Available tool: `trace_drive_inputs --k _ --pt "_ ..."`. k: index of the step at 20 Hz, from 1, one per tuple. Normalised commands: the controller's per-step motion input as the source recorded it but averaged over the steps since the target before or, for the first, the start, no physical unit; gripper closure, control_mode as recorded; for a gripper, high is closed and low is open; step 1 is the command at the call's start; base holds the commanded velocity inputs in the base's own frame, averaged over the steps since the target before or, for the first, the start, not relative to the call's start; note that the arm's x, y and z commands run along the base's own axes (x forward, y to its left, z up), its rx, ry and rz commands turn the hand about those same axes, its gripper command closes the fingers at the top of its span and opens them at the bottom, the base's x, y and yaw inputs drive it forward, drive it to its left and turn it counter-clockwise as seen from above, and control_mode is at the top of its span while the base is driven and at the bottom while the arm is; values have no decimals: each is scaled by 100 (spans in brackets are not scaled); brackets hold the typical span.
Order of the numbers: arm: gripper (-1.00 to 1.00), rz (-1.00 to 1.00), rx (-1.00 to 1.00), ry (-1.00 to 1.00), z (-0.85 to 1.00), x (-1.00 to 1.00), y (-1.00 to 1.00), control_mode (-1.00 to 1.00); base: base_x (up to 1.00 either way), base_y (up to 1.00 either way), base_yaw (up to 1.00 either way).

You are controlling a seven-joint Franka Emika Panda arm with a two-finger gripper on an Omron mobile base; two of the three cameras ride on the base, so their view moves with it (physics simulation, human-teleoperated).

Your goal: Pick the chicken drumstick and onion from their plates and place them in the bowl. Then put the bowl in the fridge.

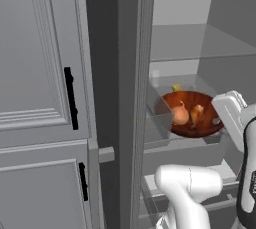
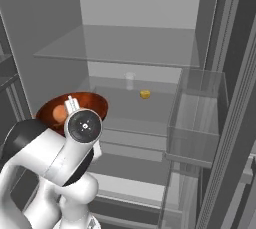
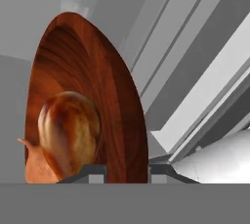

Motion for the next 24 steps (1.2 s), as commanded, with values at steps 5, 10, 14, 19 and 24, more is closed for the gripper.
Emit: trace_drive_inputs --k 5,10,14,19,24 --pt "100 -5 0 -8 -18 94 -4 -100 0 0 0" --pt "100 0 0 1 -23 94 -15 -100 0 0 0" --pt "100 5 0 6 -27 70 -1 -100 0 0 0" --pt "100 9 2 5 -28 59 0 -100 0 0 0" --pt "100 1 3 0 -45 78 9 -100 0 0 0"
